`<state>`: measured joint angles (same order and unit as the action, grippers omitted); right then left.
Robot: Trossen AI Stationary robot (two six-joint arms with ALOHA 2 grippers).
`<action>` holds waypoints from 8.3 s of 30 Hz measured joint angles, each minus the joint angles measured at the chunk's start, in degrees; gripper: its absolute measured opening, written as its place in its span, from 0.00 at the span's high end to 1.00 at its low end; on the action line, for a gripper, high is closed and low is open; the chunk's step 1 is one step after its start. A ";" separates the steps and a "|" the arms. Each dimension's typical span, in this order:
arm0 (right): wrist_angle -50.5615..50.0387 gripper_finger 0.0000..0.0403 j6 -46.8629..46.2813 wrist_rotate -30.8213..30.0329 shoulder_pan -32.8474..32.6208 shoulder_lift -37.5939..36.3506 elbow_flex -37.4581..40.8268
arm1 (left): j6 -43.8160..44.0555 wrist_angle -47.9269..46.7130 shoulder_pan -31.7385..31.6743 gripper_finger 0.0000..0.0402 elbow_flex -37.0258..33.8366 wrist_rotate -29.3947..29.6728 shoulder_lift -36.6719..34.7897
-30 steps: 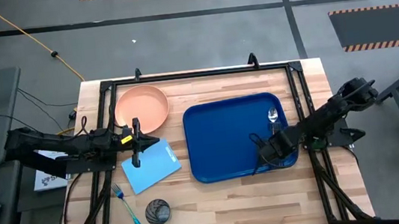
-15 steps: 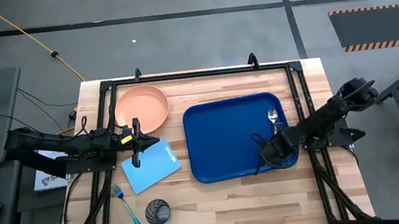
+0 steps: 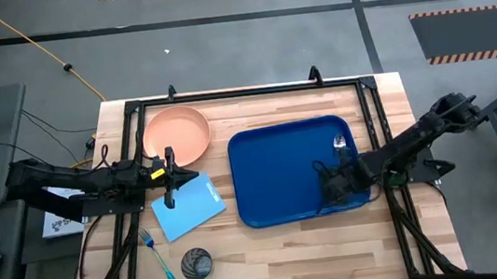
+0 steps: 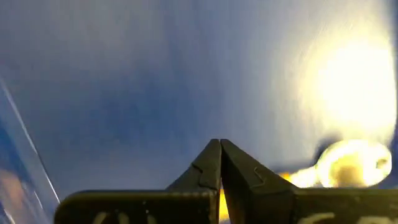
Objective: Pick and place plate/cup/fork/spoon on tray
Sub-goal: Put the pink plate on the blue serving tray to the left of the orange spoon, then put the blue fork on the blue serving tray to the right of the pink plate
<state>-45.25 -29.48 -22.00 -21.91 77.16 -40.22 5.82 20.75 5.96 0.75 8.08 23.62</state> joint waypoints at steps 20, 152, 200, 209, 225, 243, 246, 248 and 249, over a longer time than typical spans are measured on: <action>52.55 0.48 8.72 9.04 30.07 26.36 -28.00 | 0.00 -0.20 -0.02 1.00 -0.01 0.00 0.00; 54.28 0.89 -24.43 -8.96 21.38 -0.43 18.64 | 0.00 -1.70 0.00 1.00 -0.01 0.00 0.00; 50.68 0.39 -1.51 -27.47 17.09 -27.27 18.57 | 0.00 -1.68 0.00 1.00 0.00 0.00 0.00; 50.94 0.39 1.30 -26.05 17.09 -27.62 18.57 | 0.00 -1.68 0.00 1.00 0.00 0.00 0.00; 53.23 0.39 13.05 -22.55 8.53 -34.35 18.57 | 0.00 -1.68 -0.02 1.00 0.00 0.02 0.00; 43.51 0.39 14.86 -27.77 -2.72 -44.48 18.57 | 0.00 -1.69 0.00 1.00 0.00 0.00 0.00; 38.31 0.39 10.87 -30.62 -4.92 -50.13 18.57 | 0.00 -1.68 -0.02 1.00 0.00 0.00 0.00; 37.59 0.39 10.28 -31.63 -6.16 -52.55 18.57 | 0.00 -1.68 0.00 1.00 0.00 0.00 0.00; 37.70 0.39 10.58 -31.82 -6.64 -53.21 18.57 | 0.00 -1.68 -0.01 1.00 0.00 0.00 0.00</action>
<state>-7.55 -18.90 -53.83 -28.55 23.95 -21.65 5.82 19.07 5.94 0.75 8.08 23.62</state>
